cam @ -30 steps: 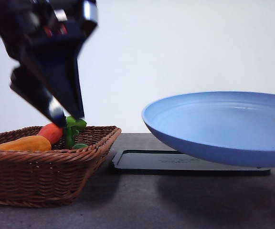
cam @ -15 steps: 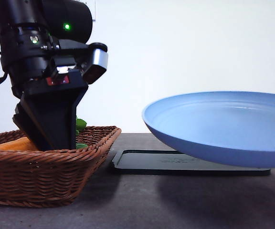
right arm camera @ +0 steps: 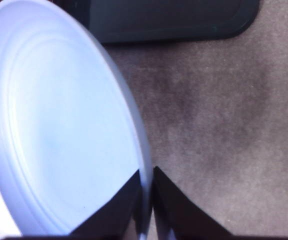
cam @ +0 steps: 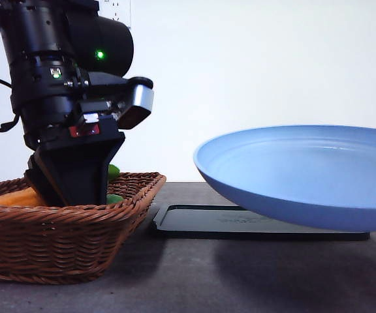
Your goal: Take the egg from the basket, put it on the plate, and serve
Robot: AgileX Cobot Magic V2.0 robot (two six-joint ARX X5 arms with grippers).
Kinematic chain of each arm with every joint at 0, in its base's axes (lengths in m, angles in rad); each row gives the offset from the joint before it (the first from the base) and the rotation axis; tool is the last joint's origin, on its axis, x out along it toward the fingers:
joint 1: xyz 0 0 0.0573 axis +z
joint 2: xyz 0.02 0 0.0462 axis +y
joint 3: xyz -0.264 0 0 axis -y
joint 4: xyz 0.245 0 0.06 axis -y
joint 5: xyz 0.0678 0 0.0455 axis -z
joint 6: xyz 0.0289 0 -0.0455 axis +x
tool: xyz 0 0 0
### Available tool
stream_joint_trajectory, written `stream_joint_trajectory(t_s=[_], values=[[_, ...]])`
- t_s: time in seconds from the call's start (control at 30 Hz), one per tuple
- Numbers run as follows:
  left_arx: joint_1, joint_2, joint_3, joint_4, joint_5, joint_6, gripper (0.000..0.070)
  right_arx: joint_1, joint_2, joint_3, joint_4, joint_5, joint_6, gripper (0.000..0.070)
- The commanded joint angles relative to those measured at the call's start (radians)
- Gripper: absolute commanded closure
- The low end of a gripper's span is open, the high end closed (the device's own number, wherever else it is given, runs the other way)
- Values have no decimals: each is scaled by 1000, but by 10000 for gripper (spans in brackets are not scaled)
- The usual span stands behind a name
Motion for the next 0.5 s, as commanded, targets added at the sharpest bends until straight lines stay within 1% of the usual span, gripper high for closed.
stream_joint_trajectory(t_s=[0.0,0.07,0.13,0.23,0.43,0.47], values=[[-9,24,8,0,-16,10,356,-1,2,14,5,-11,-13,700],[-8,24,8,-2,-42,10,399,-1,2,14,5,-12,-14,700],[-4,24,8,-5,-61,10,419,-1,2,14,5,-12,-17,700],[-3,24,8,-5,-62,10,439,-1,2,14,6,-12,-20,700],[0,24,8,-2,-62,10,543,-1,2,14,7,-12,-19,700],[0,24,10,-3,-62,10,548,-1,2,14,7,-11,-19,700]])
